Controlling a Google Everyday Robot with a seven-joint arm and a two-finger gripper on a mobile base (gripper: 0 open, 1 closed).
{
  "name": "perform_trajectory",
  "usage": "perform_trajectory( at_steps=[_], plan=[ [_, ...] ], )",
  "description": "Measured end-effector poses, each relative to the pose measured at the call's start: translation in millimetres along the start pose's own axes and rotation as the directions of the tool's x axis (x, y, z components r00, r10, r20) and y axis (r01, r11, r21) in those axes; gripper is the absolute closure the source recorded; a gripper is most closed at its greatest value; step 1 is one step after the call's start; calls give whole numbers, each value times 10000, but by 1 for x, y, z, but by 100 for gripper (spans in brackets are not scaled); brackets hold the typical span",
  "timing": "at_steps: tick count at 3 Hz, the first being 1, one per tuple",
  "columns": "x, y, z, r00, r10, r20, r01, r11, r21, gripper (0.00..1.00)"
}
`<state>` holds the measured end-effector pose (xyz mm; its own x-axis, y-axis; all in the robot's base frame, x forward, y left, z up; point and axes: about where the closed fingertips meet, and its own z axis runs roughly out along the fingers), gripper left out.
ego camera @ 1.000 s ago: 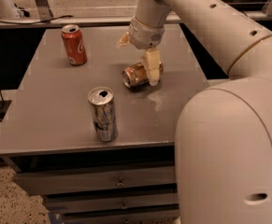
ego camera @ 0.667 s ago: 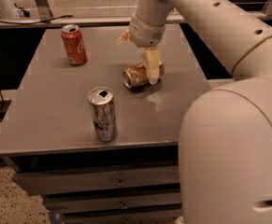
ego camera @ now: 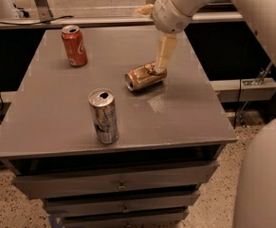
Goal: Knock orange can over
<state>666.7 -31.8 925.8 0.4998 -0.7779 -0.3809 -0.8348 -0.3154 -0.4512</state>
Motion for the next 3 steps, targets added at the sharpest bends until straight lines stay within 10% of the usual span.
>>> perform_trajectory(
  at_steps=[1,3],
  plan=[
    [10,-15,-56,9964,389,752,-523,9813,1853,0],
    [67,-8,-156,9882,1044,1118,-1420,8980,4165,0]
  ],
)
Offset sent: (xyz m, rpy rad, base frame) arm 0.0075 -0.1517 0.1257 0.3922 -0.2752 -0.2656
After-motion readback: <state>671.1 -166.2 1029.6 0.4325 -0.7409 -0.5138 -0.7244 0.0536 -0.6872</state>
